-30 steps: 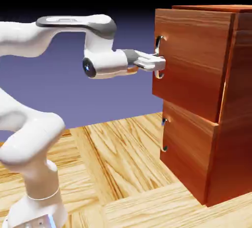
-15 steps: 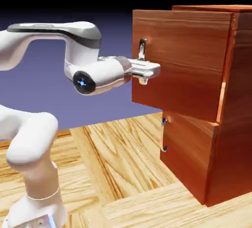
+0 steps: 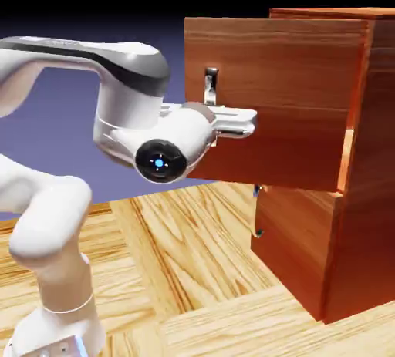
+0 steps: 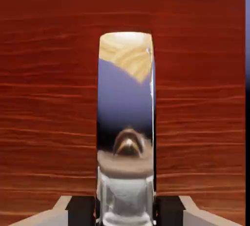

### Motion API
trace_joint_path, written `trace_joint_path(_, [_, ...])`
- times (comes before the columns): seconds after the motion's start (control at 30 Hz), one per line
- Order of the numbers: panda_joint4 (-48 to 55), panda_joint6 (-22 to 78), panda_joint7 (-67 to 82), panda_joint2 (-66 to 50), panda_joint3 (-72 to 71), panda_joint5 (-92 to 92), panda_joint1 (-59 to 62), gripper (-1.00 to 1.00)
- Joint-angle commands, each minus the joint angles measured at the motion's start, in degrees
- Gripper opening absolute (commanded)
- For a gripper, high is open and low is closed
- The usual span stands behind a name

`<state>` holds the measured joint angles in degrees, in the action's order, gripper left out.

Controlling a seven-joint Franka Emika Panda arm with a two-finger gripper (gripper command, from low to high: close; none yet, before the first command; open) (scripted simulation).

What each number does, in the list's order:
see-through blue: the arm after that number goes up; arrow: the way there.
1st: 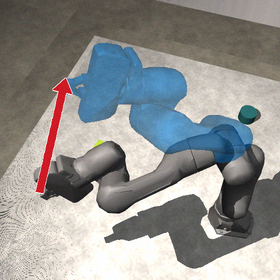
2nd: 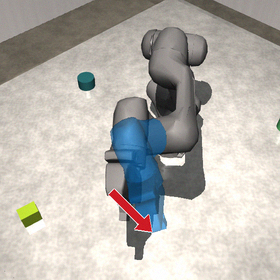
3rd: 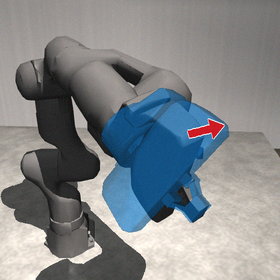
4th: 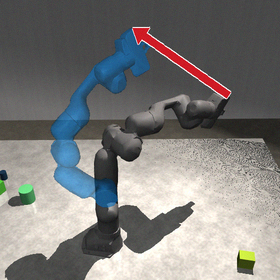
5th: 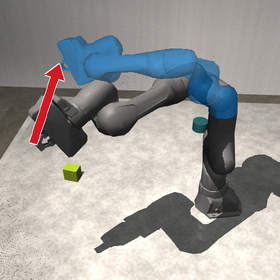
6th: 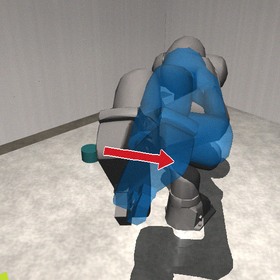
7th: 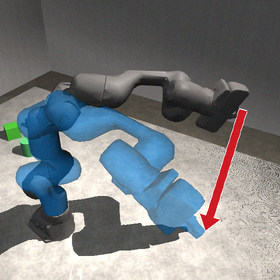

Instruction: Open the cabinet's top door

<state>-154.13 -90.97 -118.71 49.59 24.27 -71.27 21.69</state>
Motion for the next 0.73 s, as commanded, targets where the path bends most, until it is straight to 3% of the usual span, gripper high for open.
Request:
trace_joint_path(0.0, [1.6,2.6,0.6,-1.8,2.0,1.8,-0.7,-1.0])
trace_joint_path(0.7, [39.7,51.2,18.6,-44.2,33.7,14.3,-18.6,-1.0])
